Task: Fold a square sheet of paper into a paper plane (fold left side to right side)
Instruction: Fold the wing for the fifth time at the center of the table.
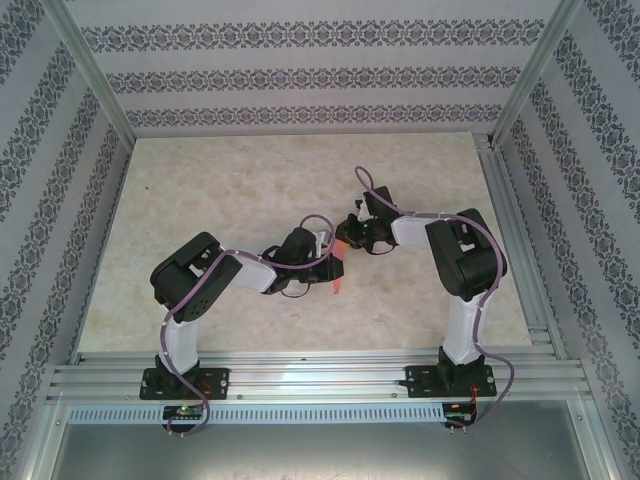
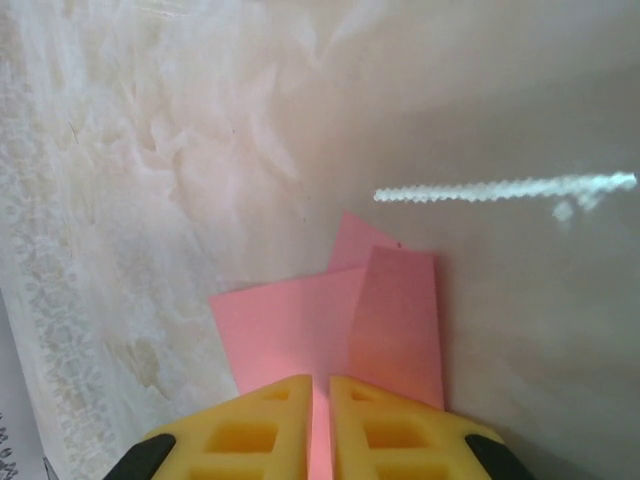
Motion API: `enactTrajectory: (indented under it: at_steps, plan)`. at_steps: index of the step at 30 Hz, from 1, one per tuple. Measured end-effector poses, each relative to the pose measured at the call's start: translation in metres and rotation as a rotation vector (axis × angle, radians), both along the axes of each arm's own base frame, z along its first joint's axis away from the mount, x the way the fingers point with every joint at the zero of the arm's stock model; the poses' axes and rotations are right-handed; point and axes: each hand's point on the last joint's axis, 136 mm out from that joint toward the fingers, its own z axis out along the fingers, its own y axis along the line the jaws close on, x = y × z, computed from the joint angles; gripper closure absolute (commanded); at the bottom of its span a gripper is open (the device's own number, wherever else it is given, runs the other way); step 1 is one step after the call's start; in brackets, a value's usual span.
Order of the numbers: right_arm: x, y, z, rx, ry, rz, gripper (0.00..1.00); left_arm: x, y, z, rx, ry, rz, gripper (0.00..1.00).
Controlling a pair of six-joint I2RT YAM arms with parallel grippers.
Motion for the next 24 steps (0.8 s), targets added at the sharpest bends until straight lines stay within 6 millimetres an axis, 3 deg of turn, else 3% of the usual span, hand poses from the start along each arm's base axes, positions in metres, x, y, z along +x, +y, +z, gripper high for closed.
enactTrajectory:
  at_steps: [8,17,21,24]
  plan:
    - [0.035,-0.014,0.001,-0.045,-0.065,-0.051,0.86,0.000,0.001,0.000,-0.004,0.000,0.003,0.89]
    - [0.049,-0.018,0.001,-0.096,-0.080,-0.056,0.85,-0.001,0.001,-0.001,-0.006,0.002,0.004,0.89]
    - [0.069,-0.045,0.004,-0.169,-0.137,-0.116,0.83,-0.006,0.002,0.000,-0.013,0.016,-0.008,0.88]
    - [0.077,-0.067,0.017,-0.205,-0.172,-0.158,0.83,-0.008,0.002,0.000,-0.017,0.027,-0.014,0.89]
